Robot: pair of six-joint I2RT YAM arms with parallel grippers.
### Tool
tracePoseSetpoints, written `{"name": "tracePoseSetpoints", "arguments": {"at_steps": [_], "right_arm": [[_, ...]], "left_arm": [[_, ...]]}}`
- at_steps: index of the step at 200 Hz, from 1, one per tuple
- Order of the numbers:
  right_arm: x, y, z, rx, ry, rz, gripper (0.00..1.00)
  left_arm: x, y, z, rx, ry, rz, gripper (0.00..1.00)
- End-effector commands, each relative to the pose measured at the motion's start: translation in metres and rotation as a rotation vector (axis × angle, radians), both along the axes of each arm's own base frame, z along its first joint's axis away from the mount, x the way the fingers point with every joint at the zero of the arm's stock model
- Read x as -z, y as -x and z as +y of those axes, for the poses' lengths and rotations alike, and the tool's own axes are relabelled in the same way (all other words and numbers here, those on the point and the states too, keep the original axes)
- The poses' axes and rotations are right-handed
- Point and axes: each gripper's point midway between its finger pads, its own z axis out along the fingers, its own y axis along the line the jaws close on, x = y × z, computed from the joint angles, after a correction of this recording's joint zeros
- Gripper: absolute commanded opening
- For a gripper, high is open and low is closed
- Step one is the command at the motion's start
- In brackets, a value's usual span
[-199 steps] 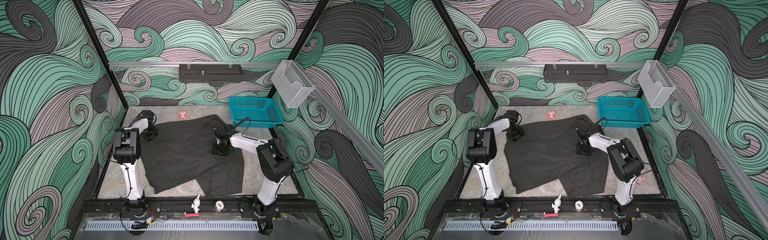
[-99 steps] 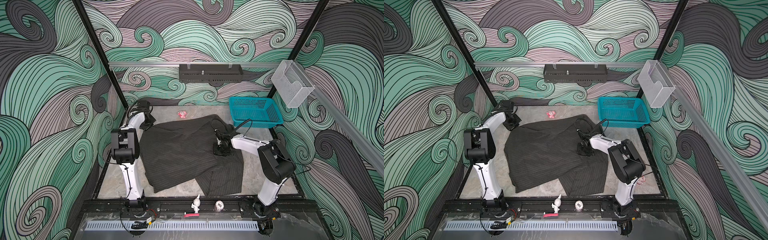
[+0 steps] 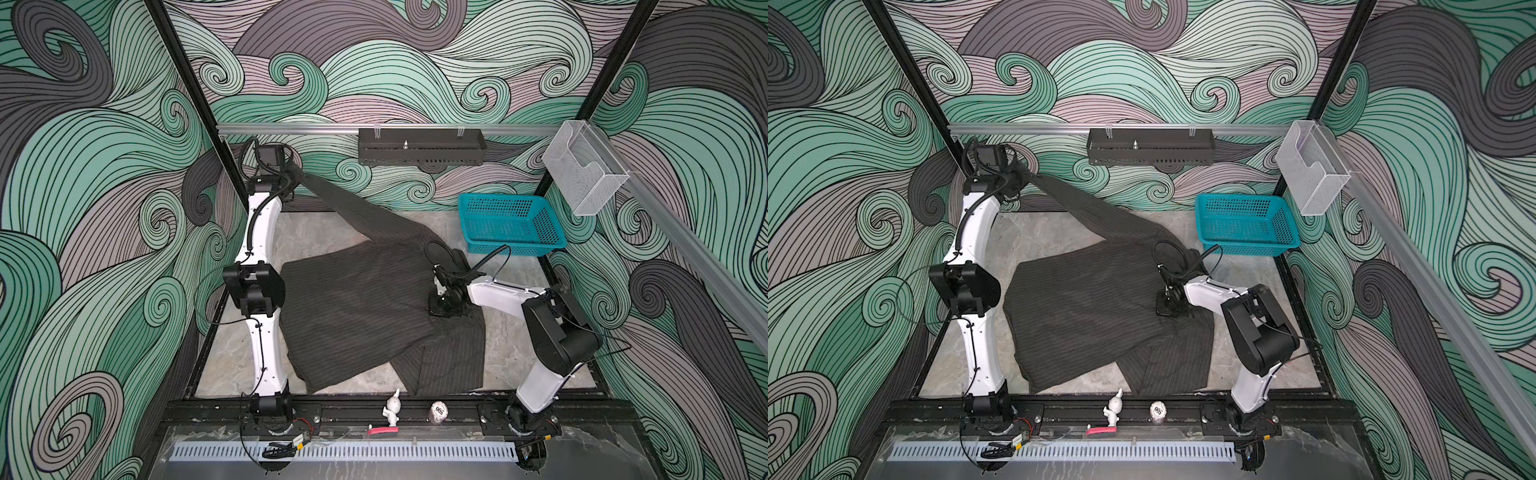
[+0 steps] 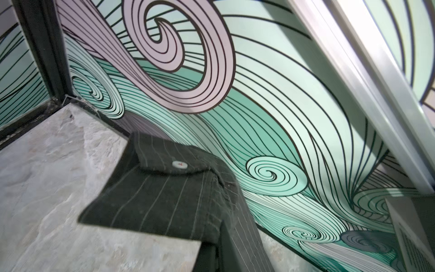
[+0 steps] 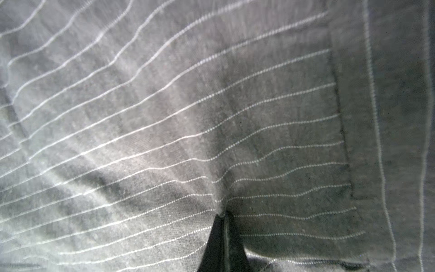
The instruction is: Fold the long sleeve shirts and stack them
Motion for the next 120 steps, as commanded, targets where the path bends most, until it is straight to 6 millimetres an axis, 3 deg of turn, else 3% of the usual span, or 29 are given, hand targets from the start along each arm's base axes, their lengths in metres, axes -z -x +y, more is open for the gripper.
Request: {"name": "tracePoseSetpoints", "arguments": {"at_steps": [1,46,84,92,120], "right_arm": [[0.029,0.082,-0.038,-0.041,0.131,0.280,0.00],[0.017,0.114,-0.051,-0.068,0.124,0.317,0.00],[0.006,0.110,-0.043,-0.108,0.084,0.289,0.00],[0.003,0.106,-0.039,-0.114,0.071,0.283,0.00],[-0.003,0.093,-0.026,-0.121,0.028,0.259,0.00]], "left_arm": [[0.049,-0.021,-0.003,0.010,0.046,0.066,0.00],[0.073,-0.052,-0.012,0.022,0.046,0.005,0.00],[0.101,-0.070,-0.035,0.053,0.074,-0.007,0.00],[0.106,-0.072,-0.039,0.058,0.083,-0.006,0.07],[0.111,-0.071,-0.044,0.080,0.091,0.009,0.45]]}}
